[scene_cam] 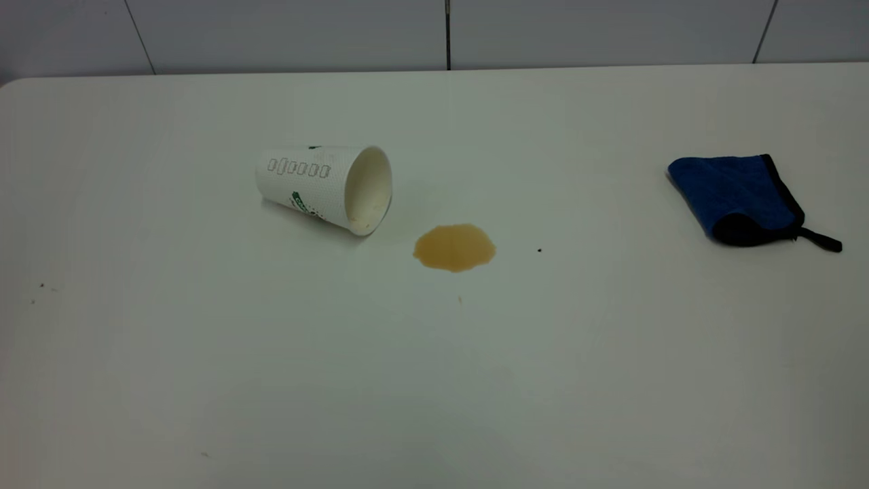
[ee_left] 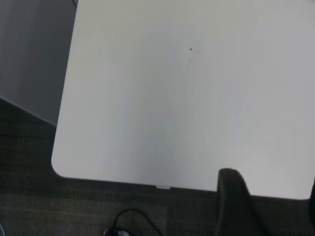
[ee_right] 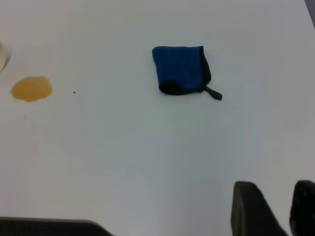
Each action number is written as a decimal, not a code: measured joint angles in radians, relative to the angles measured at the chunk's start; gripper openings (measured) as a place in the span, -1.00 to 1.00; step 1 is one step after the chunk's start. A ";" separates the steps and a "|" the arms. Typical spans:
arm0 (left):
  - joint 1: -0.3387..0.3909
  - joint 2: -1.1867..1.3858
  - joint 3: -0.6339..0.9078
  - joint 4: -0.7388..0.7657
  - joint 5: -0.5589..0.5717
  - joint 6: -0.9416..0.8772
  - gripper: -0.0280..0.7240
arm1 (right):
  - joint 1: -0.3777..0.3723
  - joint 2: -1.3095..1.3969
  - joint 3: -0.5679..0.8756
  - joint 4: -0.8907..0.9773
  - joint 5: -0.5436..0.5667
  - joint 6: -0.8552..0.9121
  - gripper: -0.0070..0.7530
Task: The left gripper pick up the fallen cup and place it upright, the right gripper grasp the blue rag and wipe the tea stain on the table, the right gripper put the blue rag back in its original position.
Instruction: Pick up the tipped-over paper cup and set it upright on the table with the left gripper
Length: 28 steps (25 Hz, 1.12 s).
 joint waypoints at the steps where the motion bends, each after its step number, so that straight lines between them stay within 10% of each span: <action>1: 0.000 0.053 -0.028 0.000 -0.025 0.000 0.25 | 0.000 0.000 0.000 0.000 0.000 0.000 -0.36; 9: -0.046 0.501 -0.221 0.000 -0.136 -0.004 0.93 | 0.000 0.000 0.000 0.000 0.000 0.000 -0.36; 28: -0.630 1.384 -0.675 0.470 -0.191 -0.479 0.91 | 0.000 0.000 0.000 0.000 0.000 0.000 -0.36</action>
